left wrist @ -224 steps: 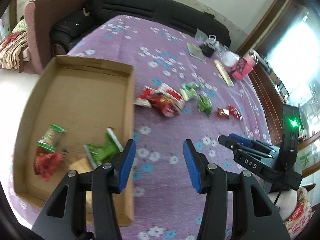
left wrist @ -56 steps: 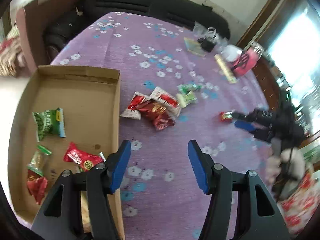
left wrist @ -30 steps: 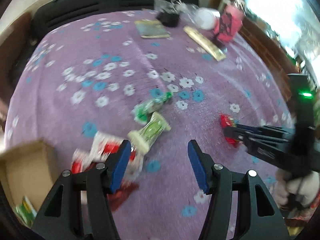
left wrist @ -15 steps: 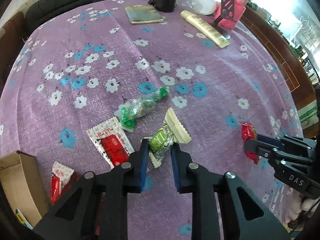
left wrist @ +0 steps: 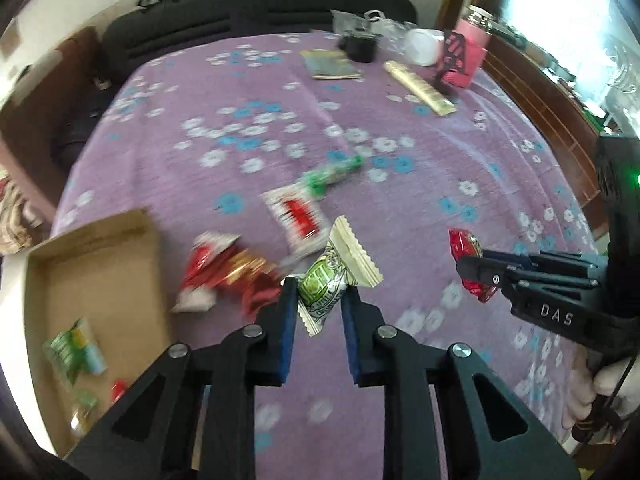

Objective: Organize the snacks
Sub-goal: 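Carry both packets over the cardboard box and open both tools to drop them, then grasp a white-and-red packet with the right tool while the left tool grasps a red foil candy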

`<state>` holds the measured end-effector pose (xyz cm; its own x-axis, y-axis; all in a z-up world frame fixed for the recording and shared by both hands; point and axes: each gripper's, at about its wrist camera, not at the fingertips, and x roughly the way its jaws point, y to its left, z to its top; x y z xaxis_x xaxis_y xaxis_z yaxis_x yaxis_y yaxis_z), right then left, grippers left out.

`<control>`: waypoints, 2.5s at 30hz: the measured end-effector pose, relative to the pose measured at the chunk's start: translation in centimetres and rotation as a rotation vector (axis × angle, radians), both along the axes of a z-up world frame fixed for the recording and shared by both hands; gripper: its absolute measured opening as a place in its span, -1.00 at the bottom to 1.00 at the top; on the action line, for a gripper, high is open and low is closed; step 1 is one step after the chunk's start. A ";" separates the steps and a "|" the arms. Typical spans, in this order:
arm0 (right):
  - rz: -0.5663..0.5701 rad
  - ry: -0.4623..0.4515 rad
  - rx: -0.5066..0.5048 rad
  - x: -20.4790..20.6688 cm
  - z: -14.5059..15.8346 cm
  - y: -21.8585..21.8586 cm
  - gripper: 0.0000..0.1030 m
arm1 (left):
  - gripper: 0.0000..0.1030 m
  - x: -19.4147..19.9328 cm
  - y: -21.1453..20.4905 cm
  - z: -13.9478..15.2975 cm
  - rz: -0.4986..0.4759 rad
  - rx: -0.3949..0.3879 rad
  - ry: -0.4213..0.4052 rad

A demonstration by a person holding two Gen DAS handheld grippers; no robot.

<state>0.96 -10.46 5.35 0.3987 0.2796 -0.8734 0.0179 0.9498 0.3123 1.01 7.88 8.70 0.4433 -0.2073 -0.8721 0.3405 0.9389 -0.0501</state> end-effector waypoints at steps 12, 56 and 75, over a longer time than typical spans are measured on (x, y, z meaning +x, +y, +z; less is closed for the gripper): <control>0.239 -0.046 0.027 -1.8 3.0 14.4 -0.67 | -0.55 -5.9 13.0 1.3 0.248 0.021 -0.001; 0.276 -0.085 -0.089 -3.9 3.3 24.5 -0.55 | 0.18 -7.6 19.8 1.9 0.318 0.035 -0.013; 0.068 -0.047 -0.047 0.4 1.3 9.4 -0.31 | 0.17 -5.7 13.9 1.0 0.298 -0.119 0.055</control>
<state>1.33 -1.06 6.69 0.4211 0.2667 -0.8669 -0.0606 0.9619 0.2665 -4.68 21.76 9.73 0.4526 -0.1770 -0.8740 0.0449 0.9834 -0.1759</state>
